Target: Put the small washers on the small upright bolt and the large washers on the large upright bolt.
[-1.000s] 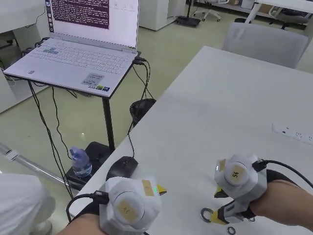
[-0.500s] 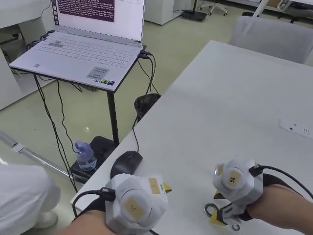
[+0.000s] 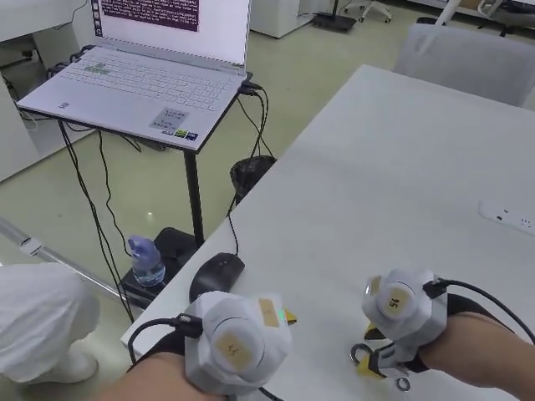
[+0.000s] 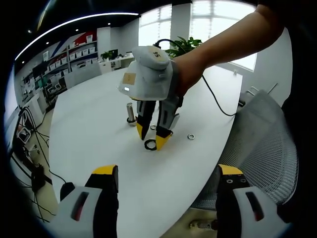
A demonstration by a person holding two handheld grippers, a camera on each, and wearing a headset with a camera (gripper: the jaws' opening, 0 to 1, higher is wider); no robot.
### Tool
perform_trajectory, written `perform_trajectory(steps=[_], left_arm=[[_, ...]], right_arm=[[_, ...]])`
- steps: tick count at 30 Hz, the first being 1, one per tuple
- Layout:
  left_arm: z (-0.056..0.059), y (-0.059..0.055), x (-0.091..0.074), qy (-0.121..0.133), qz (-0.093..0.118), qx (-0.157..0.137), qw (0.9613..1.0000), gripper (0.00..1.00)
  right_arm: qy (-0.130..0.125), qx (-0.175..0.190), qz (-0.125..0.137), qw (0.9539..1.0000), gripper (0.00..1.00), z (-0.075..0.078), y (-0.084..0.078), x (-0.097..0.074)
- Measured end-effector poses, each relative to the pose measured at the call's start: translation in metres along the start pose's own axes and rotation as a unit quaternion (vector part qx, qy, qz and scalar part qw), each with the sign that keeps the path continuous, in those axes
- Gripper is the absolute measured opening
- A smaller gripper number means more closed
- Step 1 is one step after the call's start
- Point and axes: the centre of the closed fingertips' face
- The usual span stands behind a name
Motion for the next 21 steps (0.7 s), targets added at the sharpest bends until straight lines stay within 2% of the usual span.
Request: perform_trajectory(steps=[8,18,21], left_arm=[[0.0018,-0.0003,0.0004,-0.002,0.001,-0.002,1.0,0.79],[0.0038,0.0006,-0.0014,-0.006,0.002,-0.004,1.0,0.77],[0.004,0.0015,-0.0015,-0.005,0.001,-0.002,1.0,0.76]], right_arm=[[-0.005,0.009,-0.008,0.9999,0.25,-0.0008,-0.0003,0.0005],[-0.004,0.0,-0.047,0.9989,0.24,-0.0021,-0.001,0.0016],[-0.005,-0.002,-0.047,0.9989,0.22,-0.0016,-0.0012,0.0004]])
Point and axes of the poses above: the centre of the closed fingertips' face, and the gripper's own axes: x roughly forward along the fingers, z roughly to its right, y roughly out of its top, and after that the axes turned 9 degrees about y, right-handed
